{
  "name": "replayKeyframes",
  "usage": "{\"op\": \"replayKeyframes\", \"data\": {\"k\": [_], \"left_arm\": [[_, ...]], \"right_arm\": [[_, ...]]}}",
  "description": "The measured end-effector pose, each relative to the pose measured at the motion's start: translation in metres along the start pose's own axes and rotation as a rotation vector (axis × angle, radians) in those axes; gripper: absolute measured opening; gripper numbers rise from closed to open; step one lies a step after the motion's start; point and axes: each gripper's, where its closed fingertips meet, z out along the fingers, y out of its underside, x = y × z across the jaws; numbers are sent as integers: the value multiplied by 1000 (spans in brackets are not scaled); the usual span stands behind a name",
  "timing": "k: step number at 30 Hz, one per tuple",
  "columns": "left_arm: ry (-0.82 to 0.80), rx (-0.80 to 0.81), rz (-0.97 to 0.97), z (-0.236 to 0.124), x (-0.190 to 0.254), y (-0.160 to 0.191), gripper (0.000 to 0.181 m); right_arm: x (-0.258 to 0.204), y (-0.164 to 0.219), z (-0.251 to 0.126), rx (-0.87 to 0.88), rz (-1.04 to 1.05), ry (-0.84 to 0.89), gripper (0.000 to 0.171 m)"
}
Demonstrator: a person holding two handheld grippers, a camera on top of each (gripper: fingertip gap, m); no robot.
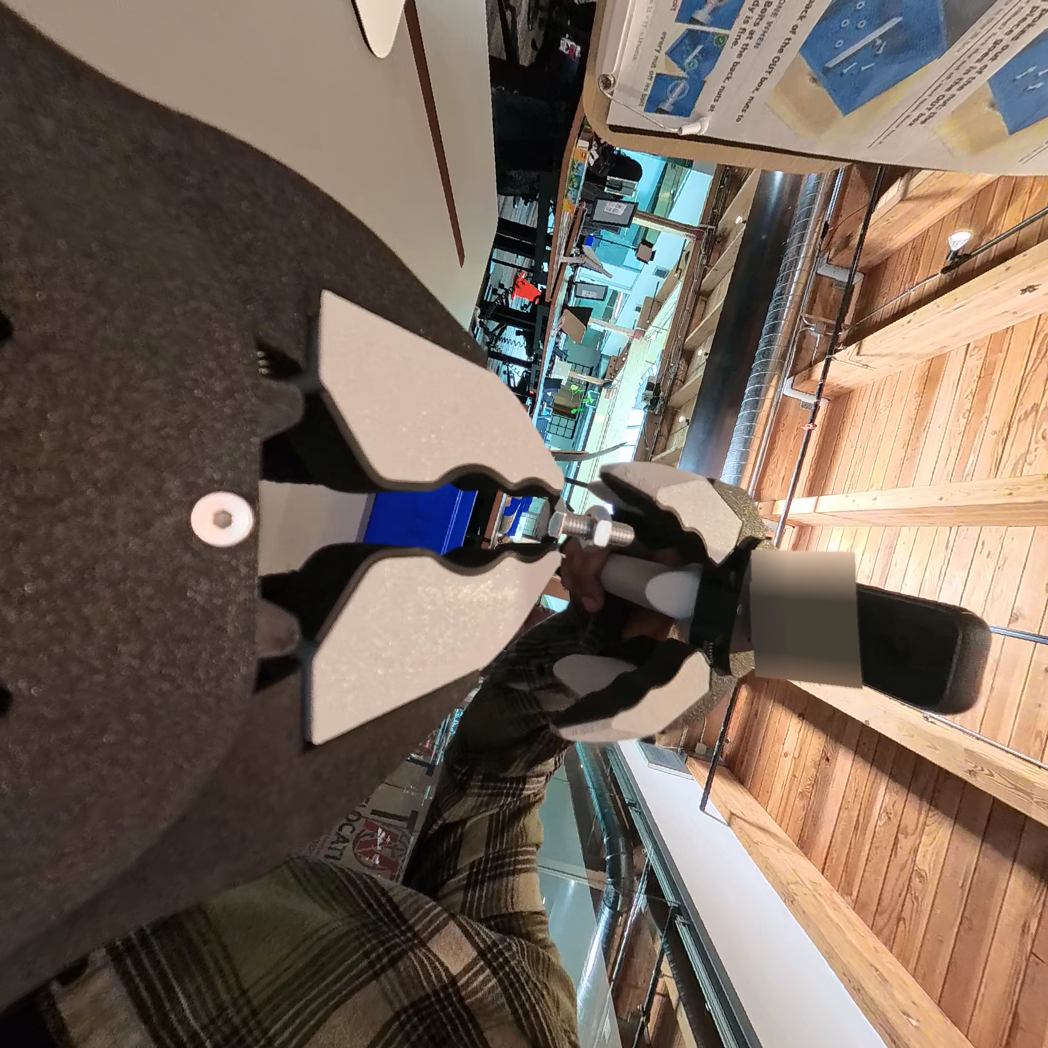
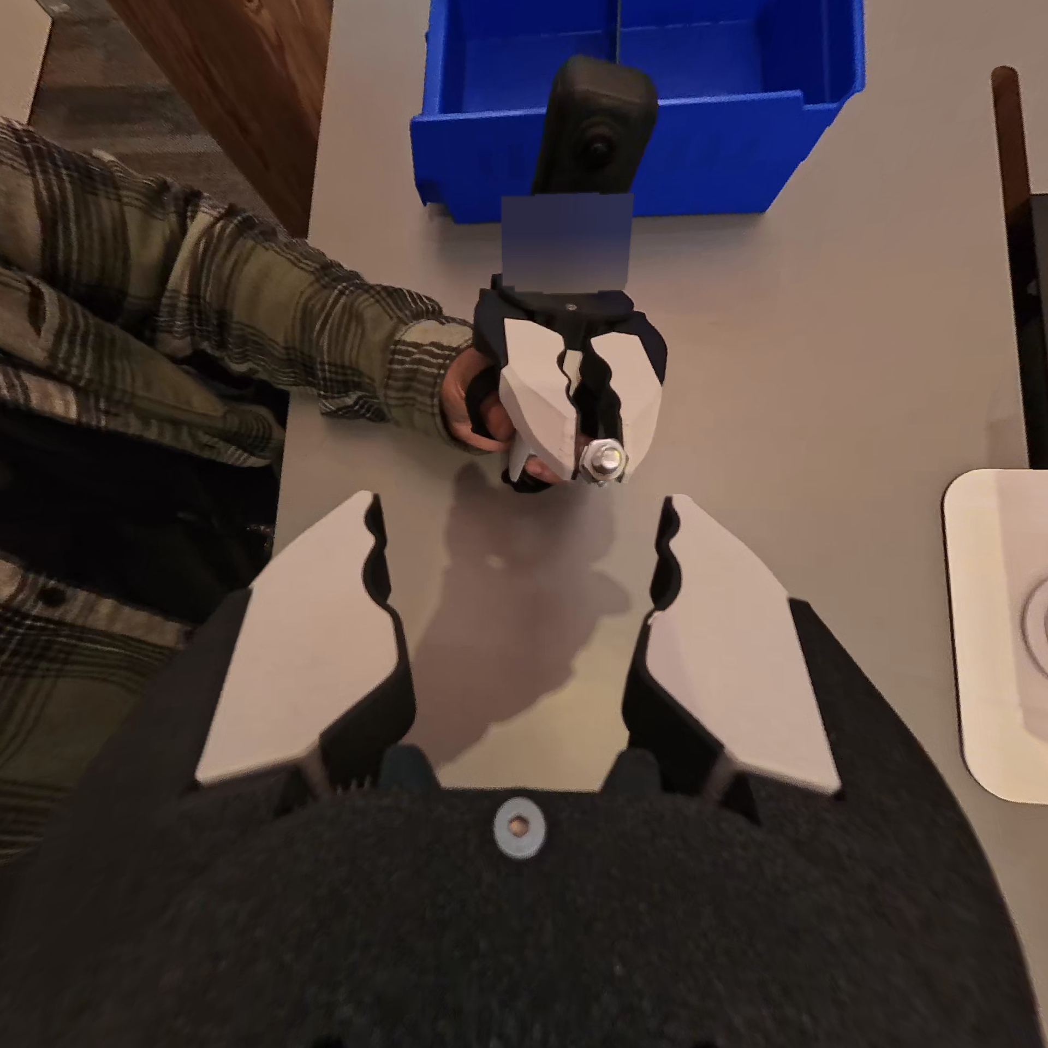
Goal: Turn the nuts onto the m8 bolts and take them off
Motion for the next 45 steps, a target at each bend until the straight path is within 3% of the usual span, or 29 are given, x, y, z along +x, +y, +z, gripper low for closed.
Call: {"op": "replayKeyframes", "data": {"k": [3,13,22,30,34,39,45], "left_arm": [[3,-5,-1,0,0,1,14],[27,-61,28,6,6,10,14],[28,-73,34,7,8,12,14],[61,-86,14,14,13,16,15],[52,-112,11,15,11,23,15],[48,-178,22,19,12,36,22],[51,-240,25,22,13,49,25]], "right_arm": [[5,0,-2,5,-11,27,88],[21,3,-1,-111,-138,123,50],[17,5,7,-154,-139,75,16],[12,11,-2,-152,-101,74,15],[10,16,-28,-91,-57,121,15],[13,67,-95,-111,74,288,15],[22,212,-210,-228,418,587,15]]}}
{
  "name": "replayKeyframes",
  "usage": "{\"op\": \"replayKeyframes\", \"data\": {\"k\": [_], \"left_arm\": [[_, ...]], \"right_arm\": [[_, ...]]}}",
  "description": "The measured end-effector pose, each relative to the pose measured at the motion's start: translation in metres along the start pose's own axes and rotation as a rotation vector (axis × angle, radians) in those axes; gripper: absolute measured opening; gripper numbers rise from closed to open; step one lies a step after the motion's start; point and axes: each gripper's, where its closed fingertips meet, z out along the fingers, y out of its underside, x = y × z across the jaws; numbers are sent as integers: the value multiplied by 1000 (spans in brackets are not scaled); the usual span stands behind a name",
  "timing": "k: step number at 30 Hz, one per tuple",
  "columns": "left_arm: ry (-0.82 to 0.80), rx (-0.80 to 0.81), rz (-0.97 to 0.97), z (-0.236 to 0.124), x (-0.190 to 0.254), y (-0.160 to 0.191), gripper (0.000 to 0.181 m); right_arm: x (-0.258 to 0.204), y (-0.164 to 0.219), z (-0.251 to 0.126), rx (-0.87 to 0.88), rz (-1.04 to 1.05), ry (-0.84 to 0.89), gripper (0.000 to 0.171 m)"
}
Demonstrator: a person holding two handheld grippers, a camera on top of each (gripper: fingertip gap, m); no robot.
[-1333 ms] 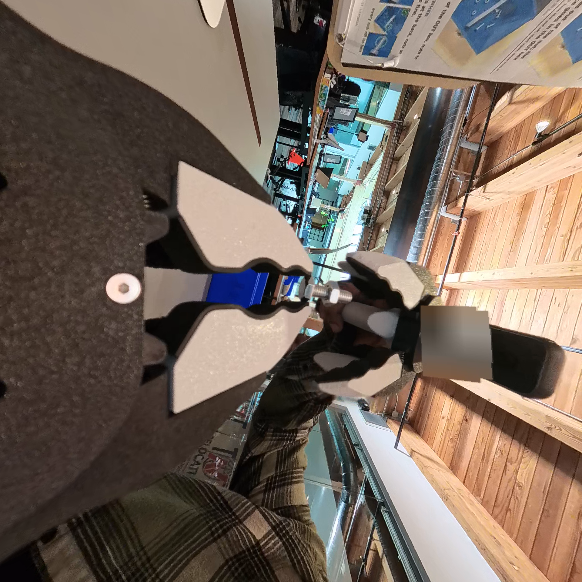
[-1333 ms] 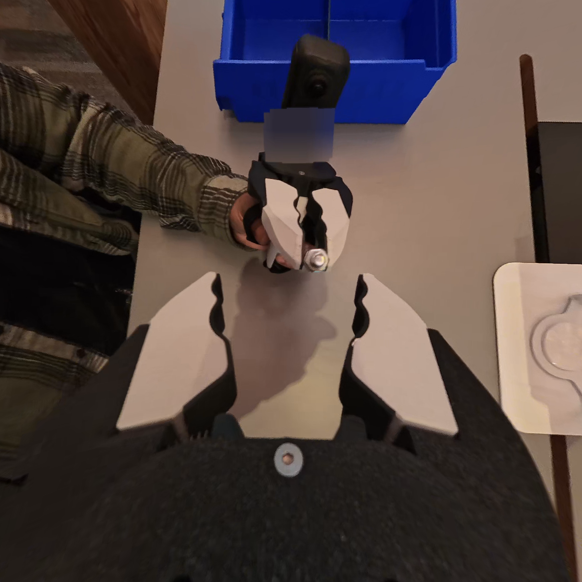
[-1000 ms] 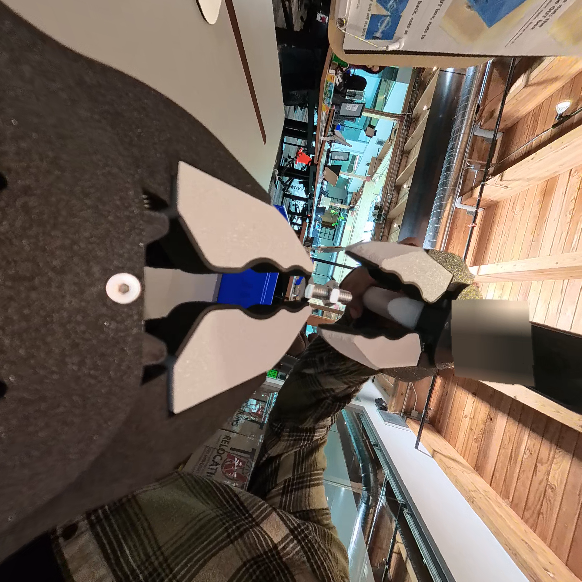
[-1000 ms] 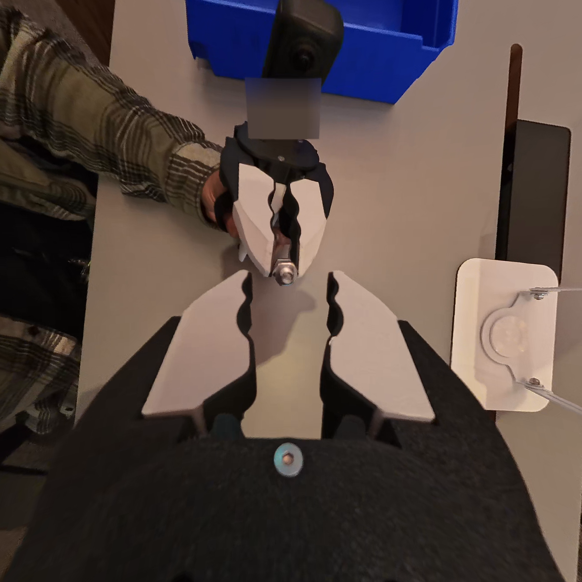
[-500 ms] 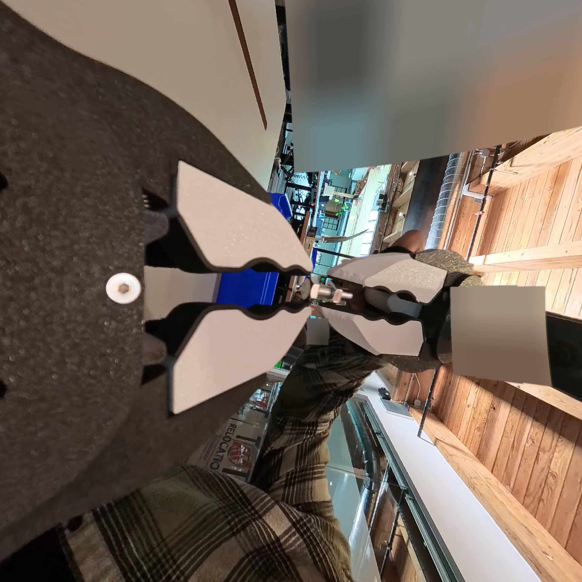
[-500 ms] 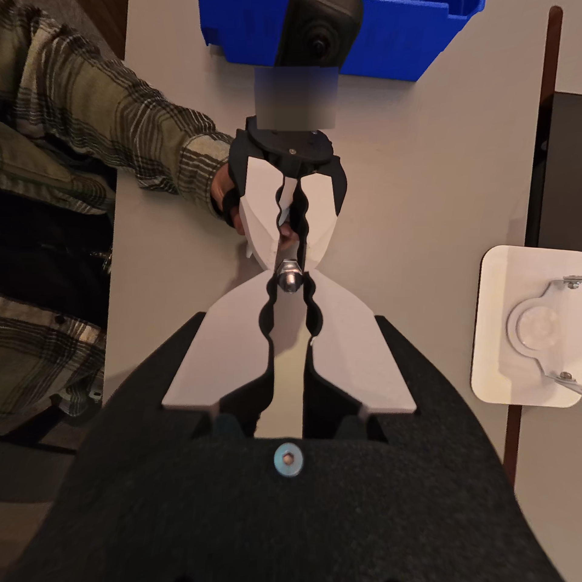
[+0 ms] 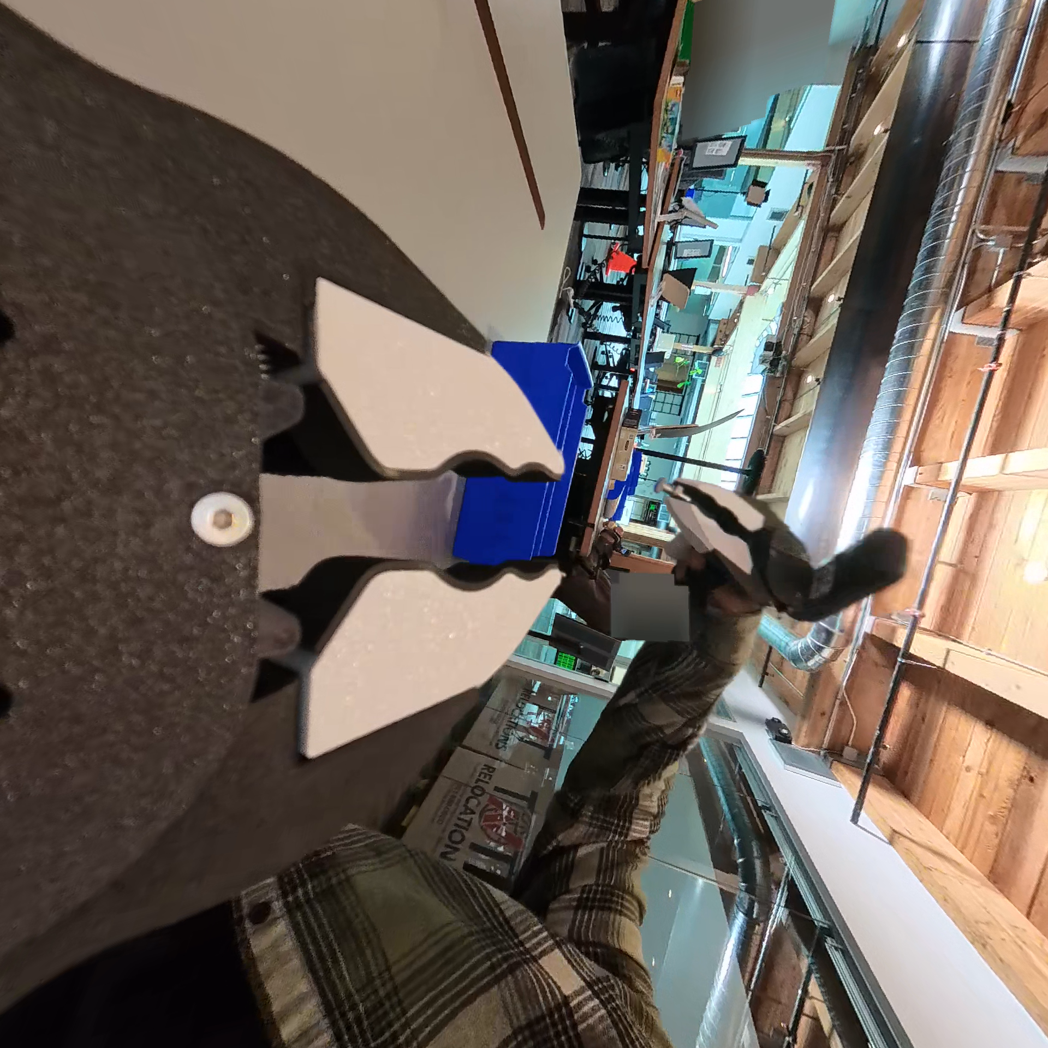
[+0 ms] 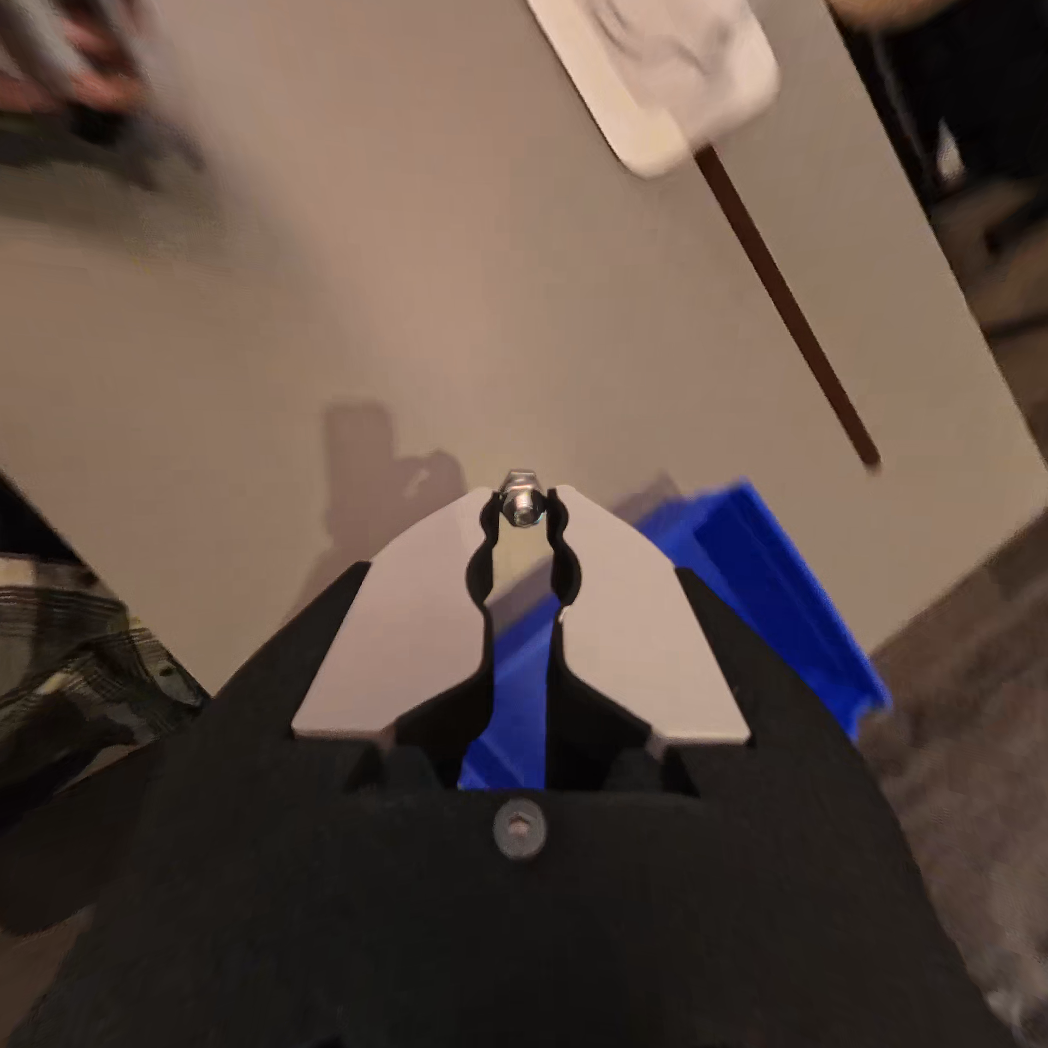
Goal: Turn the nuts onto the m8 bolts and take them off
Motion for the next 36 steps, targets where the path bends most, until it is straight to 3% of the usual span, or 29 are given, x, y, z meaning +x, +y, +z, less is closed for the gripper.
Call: {"op": "replayKeyframes", "data": {"k": [3,7,12,26,31,36], "left_arm": [[-1,-13,5,1,0,1,27],[-11,-38,33,1,1,3,26],[-8,-83,58,5,4,9,25],[1,-127,59,8,5,17,21],[-3,-116,59,7,5,14,22],[-6,-109,66,7,6,10,23]], "right_arm": [[46,82,-4,-83,207,70,15],[75,170,21,-146,393,71,16],[98,227,58,-197,497,79,16],[109,248,118,-256,570,3,16],[111,231,105,-150,581,8,49],[118,197,63,28,558,115,88]]}}
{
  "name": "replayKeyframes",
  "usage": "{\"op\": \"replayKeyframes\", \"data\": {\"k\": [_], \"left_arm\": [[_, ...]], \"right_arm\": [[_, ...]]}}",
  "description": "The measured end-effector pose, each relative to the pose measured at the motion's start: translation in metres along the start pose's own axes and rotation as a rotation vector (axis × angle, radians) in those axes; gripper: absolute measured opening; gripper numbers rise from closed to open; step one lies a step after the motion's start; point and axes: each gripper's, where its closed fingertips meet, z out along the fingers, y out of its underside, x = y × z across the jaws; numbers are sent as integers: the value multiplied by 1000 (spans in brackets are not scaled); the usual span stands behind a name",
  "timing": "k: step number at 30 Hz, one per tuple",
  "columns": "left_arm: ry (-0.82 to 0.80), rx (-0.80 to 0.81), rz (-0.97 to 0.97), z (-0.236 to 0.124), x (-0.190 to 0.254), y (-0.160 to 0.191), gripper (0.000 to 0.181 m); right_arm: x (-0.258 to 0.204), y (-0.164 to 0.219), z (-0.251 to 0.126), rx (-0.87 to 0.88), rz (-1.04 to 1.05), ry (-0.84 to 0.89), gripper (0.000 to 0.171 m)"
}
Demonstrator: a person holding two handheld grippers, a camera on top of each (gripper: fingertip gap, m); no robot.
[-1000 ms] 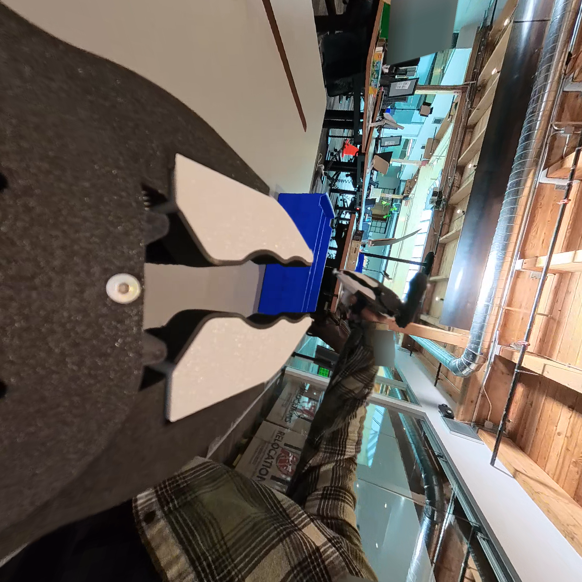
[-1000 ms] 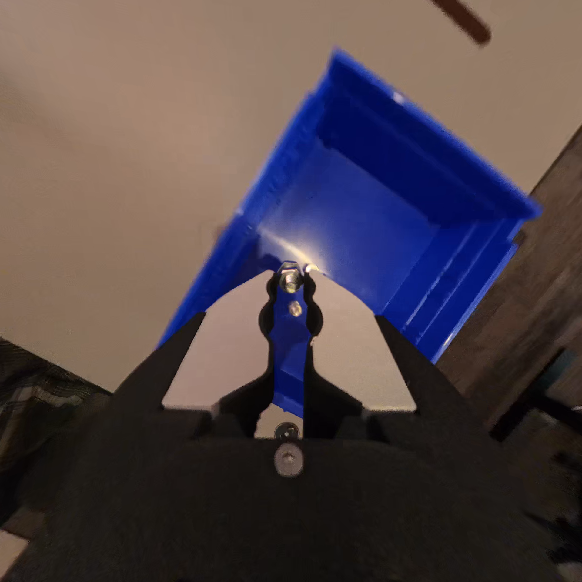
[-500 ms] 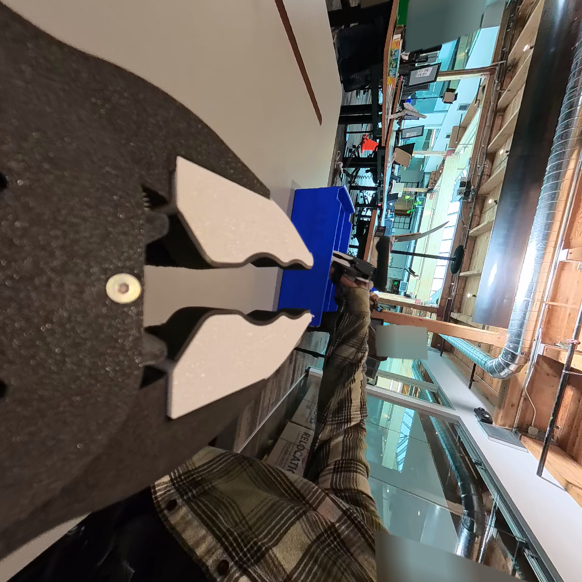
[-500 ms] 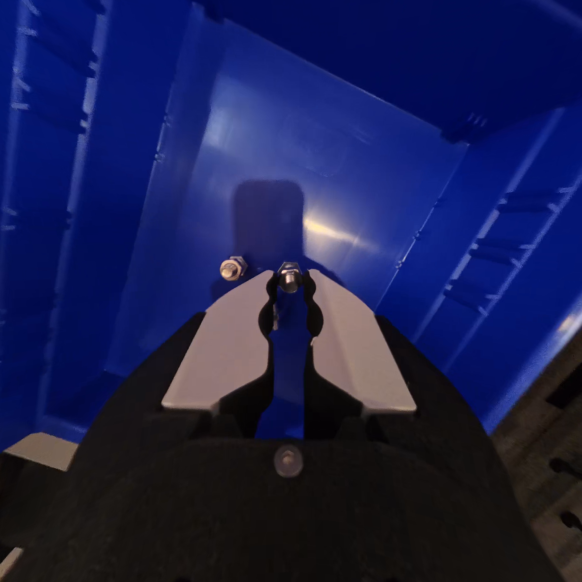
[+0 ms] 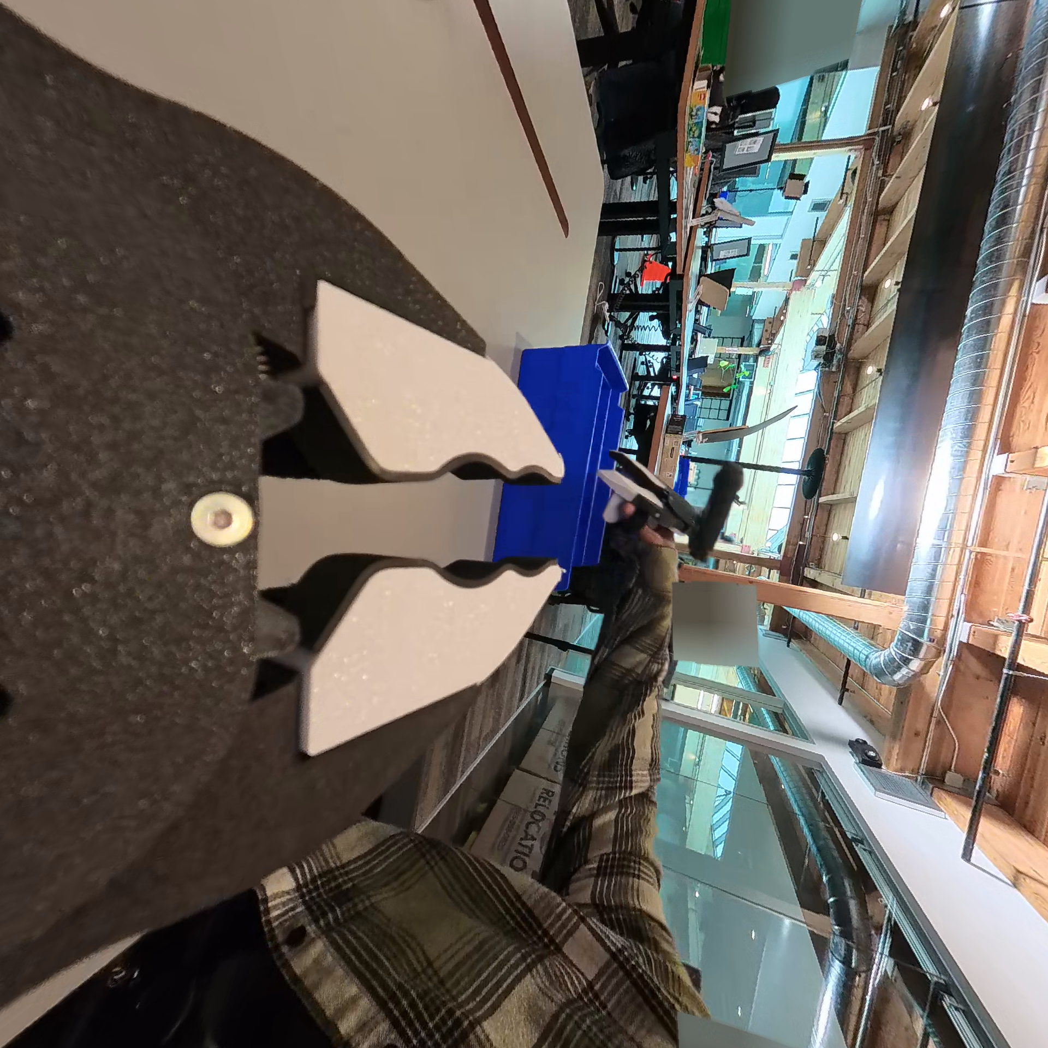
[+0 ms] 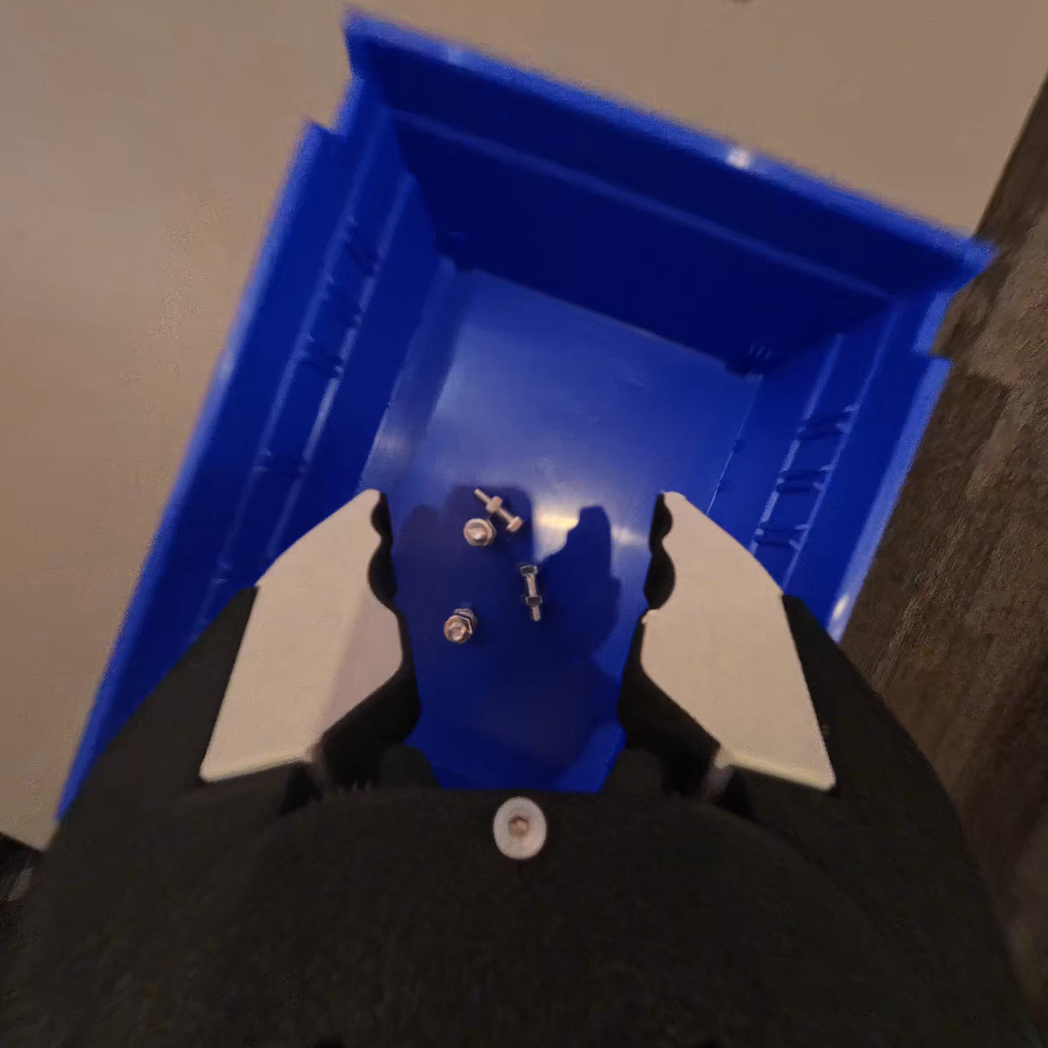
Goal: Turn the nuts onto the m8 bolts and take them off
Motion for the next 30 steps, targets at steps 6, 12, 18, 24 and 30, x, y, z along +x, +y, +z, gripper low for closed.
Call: {"op": "replayKeyframes", "data": {"k": [6,12,18,24,30], "left_arm": [[0,8,8,1,3,-3,24],[-3,11,18,1,4,-6,26],[-26,2,30,2,1,-4,31],[-82,-7,47,0,-6,-4,37],[-213,1,61,-11,-22,-14,48]], "right_arm": [[-26,-24,-51,151,-78,100,123],[-59,-23,-69,200,-146,173,138],[-83,-19,-79,299,-126,231,146],[-95,-13,-85,388,-88,254,146],[-105,-10,-89,438,-67,275,146]]}}
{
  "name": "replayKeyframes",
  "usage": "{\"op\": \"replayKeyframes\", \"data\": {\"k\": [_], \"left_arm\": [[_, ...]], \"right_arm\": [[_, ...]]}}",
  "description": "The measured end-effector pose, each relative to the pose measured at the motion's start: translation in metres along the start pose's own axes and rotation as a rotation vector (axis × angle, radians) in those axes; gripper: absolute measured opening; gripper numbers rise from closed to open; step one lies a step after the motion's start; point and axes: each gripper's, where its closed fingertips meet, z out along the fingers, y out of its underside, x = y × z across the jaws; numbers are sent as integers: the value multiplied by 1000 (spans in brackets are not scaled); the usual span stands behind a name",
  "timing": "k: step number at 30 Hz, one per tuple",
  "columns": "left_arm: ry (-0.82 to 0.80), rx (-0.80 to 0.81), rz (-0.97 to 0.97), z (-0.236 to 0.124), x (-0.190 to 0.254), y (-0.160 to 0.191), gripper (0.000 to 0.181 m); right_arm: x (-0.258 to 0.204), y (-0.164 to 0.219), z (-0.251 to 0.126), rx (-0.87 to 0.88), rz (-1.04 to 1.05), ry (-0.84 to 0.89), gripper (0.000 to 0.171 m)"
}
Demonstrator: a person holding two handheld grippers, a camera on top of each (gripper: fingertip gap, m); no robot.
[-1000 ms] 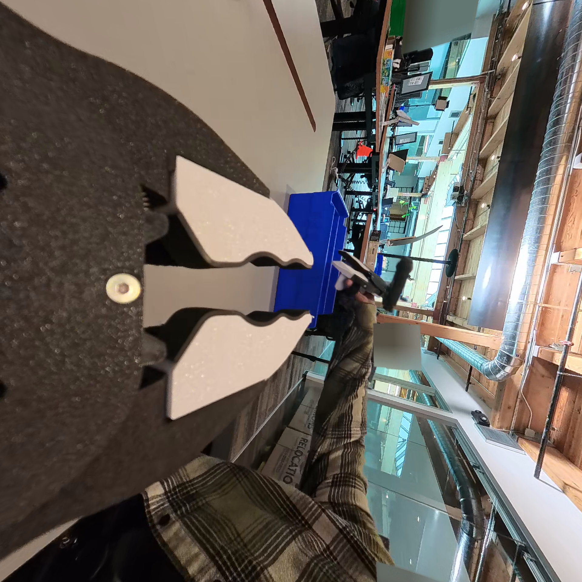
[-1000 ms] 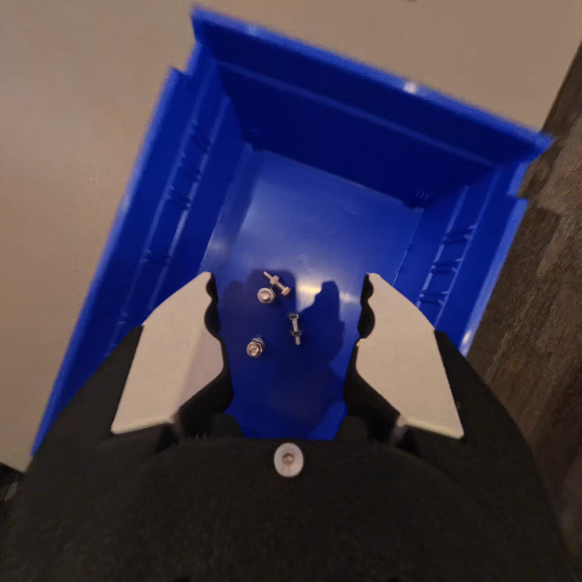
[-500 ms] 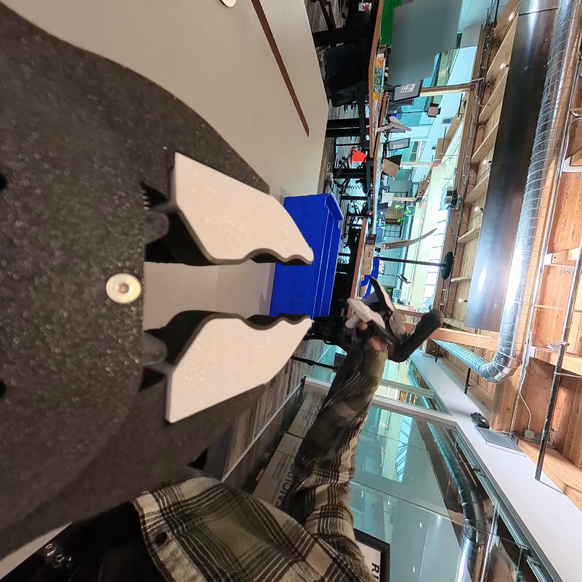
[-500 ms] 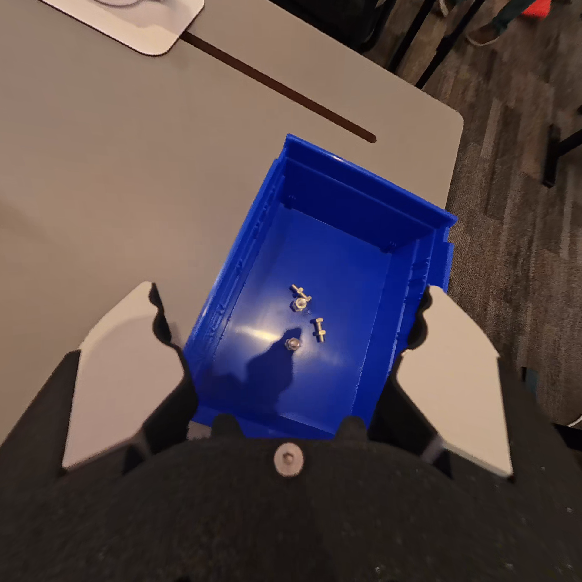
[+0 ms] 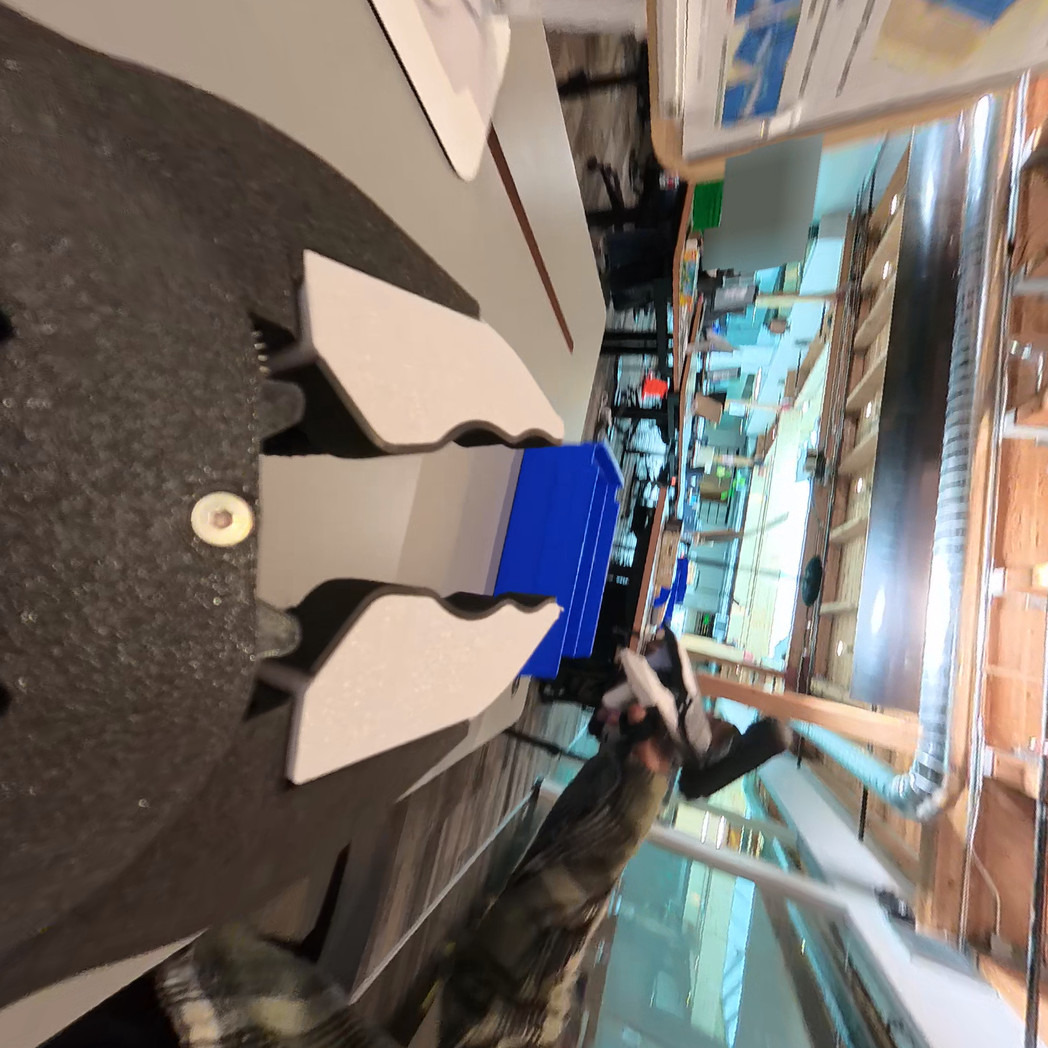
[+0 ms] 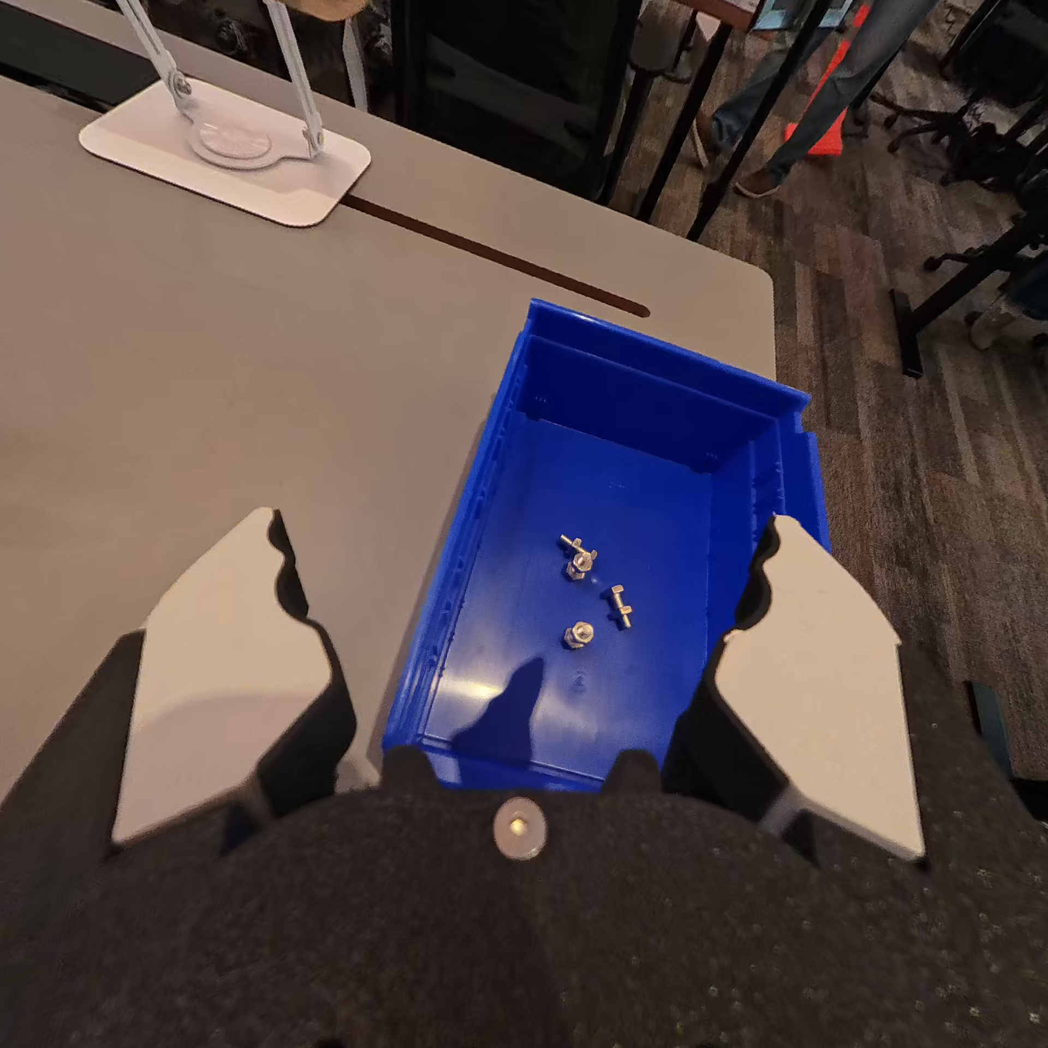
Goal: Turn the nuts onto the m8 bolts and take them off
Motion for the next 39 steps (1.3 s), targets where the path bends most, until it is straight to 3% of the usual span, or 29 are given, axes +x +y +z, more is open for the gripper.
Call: {"op": "replayKeyframes", "data": {"k": [18,26,39], "left_arm": [[-532,-102,142,-67,-22,-31,98],[-851,-180,171,-119,-29,-40,146],[-1103,-204,174,-215,4,-67,146]], "right_arm": [[-38,-17,-6,125,52,14,146],[-49,-24,-18,178,48,58,146],[-93,-21,-25,259,115,34,146]]}}
